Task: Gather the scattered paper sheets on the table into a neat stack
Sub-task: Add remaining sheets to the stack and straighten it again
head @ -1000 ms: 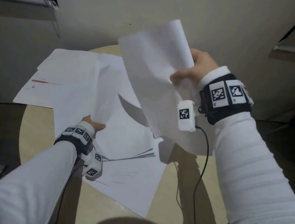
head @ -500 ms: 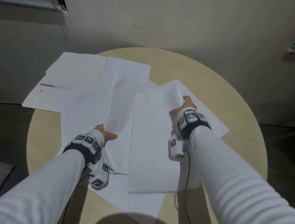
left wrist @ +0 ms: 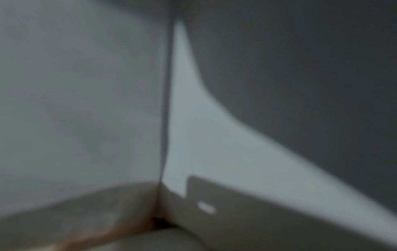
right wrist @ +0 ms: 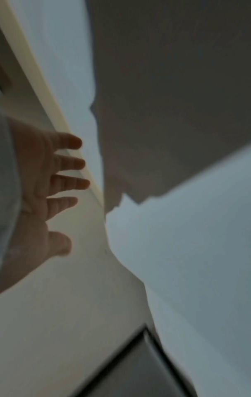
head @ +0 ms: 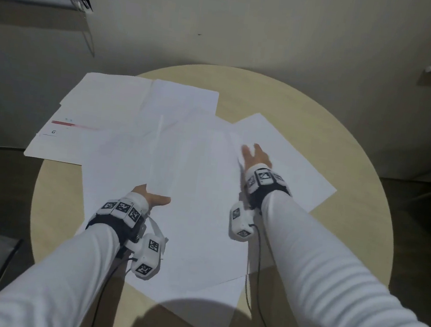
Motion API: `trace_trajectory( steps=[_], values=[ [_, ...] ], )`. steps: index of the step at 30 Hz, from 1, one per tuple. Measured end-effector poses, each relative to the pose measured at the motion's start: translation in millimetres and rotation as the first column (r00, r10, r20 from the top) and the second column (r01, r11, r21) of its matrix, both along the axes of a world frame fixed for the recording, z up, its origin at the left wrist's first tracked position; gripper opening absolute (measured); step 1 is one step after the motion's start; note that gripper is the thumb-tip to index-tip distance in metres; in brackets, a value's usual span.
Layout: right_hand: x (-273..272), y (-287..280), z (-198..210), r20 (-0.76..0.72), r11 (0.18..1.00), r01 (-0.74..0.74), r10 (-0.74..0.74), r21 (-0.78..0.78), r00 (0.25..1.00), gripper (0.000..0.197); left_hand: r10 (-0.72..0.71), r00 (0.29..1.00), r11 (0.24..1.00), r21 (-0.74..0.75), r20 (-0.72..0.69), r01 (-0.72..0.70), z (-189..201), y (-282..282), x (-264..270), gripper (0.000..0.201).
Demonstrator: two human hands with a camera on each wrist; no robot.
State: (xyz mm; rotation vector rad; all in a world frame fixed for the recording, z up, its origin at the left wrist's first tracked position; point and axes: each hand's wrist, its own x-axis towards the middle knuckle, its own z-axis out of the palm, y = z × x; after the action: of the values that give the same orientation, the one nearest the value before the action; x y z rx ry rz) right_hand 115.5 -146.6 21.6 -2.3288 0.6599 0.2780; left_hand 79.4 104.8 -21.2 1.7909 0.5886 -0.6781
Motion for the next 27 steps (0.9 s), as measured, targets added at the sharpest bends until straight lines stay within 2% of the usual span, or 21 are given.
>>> trace_trajectory(
  steps=[2, 4, 6, 8, 10, 11, 13, 14, 16, 18, 21, 24, 25, 27],
  values=[
    [-12.9, -41.4, -18.1, -0.18, 0.96, -0.075, 0.026, -0.269, 0.983, 0.057, -0.013, 1.0, 0.999, 0.031, 0.004, 0.013, -0.2, 1.9, 3.3, 0.045],
    [-36.7, -67.2, -30.9, -0.346, 0.909, -0.156, 0.013, -0.388, 0.938, 0.061, 0.004, 1.0, 1.0, 0.03, -0.003, -0.004, 2.3, 1.4, 4.2, 0.044],
    [-51.4, -67.9, -32.3, -0.482, 0.842, -0.316, 0.077, -0.437, 0.873, 0.063, 0.01, 1.0, 0.999, 0.052, -0.029, -0.008, 5.2, -0.2, 4.0, 0.043],
    [-52.4, -59.1, -27.2, -0.543, 0.757, -0.46, 0.167, -0.465, 0.823, 0.063, 0.005, 0.999, 0.998, 0.07, -0.039, -0.002, 5.7, -1.0, 4.1, 0.049],
    [-47.2, -51.3, -14.9, -0.483, 0.706, -0.501, 0.252, -0.501, 0.838, 0.042, 0.012, 0.999, 0.996, 0.089, -0.045, -0.008, 5.7, -1.0, 4.6, 0.055],
    [-44.8, -48.8, -10.6, -0.416, 0.738, -0.444, 0.241, -0.509, 0.877, 0.033, 0.01, 0.999, 0.995, 0.095, -0.047, -0.006, 7.2, -1.5, 4.4, 0.057],
    [-44.6, -50.5, -8.3, -0.288, 0.859, -0.212, 0.08, -0.466, 0.954, 0.027, 0.013, 0.999, 0.996, 0.09, -0.051, -0.008, 10.9, -2.9, 2.0, 0.059],
    [-47.5, -54.5, -9.2, -0.228, 0.902, -0.066, -0.037, -0.428, 0.973, 0.028, 0.015, 0.999, 0.996, 0.09, -0.043, -0.011, 11.8, -3.3, 0.6, 0.059],
    [-59.0, -65.5, -13.7, -0.139, 0.921, 0.176, -0.236, -0.346, 0.962, 0.04, 0.02, 0.999, 0.995, 0.102, -0.034, -0.016, 14.1, -4.9, -2.2, 0.055],
    [-71.8, -70.4, -20.4, -0.196, 0.93, 0.244, -0.302, -0.273, 0.933, 0.058, 0.039, 0.999, 0.994, 0.107, -0.025, -0.036, 13.9, -6.0, -4.3, 0.053],
    [-79.4, -67.4, -24.3, -0.21, 0.935, 0.242, -0.299, -0.258, 0.931, 0.075, 0.045, 0.999, 0.993, 0.107, -0.013, -0.043, 20.0, -9.9, -8.3, 0.055],
    [-77.9, -56.2, -19.9, -0.216, 0.915, 0.381, -0.402, -0.133, 0.89, 0.099, 0.054, 0.999, 0.995, 0.088, -0.005, -0.053, 17.5, -7.1, -8.2, 0.053],
    [-77.6, -52.0, -19.4, -0.25, 0.909, 0.407, -0.417, -0.093, 0.874, 0.103, 0.052, 0.999, 0.995, 0.082, -0.006, -0.051, 17.1, -6.7, -8.3, 0.051],
    [-77.1, -47.0, -15.8, -0.327, 0.917, 0.394, -0.389, -0.055, 0.861, 0.094, 0.029, 0.999, 0.996, 0.08, -0.012, -0.028, 16.9, -7.1, -8.0, 0.046]
  ],
)
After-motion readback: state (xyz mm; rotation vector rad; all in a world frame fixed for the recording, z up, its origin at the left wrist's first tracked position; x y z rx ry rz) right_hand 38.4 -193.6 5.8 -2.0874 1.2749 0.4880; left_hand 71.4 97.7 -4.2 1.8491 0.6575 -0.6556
